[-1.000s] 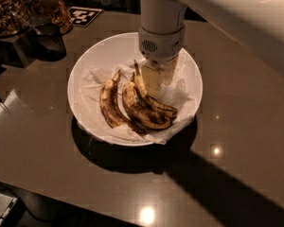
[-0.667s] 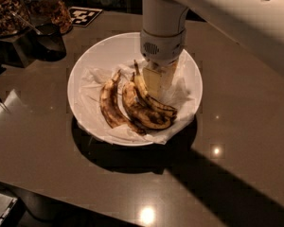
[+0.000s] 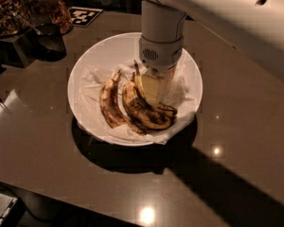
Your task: Pick banana from white bowl
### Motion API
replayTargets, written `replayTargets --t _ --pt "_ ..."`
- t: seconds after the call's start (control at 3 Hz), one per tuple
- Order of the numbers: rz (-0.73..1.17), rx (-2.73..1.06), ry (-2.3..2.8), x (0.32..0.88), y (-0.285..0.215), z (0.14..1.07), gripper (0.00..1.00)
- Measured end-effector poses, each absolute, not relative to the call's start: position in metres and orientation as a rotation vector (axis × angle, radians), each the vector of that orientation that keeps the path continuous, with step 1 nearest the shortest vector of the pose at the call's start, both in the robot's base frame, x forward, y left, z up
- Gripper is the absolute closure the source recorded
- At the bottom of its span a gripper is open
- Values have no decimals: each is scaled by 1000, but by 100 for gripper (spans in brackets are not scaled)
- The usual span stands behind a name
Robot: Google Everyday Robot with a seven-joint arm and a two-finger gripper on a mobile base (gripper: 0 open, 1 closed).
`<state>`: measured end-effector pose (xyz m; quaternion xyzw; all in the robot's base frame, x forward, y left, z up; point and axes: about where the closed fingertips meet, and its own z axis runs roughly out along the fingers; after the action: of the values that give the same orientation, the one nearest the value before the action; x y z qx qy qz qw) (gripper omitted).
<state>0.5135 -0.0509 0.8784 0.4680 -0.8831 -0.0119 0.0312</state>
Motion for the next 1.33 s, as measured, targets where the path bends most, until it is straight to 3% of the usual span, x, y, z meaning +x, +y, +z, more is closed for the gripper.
replayTargets --t 1.33 --pt "-22 1455 -2662 522 -45 854 55"
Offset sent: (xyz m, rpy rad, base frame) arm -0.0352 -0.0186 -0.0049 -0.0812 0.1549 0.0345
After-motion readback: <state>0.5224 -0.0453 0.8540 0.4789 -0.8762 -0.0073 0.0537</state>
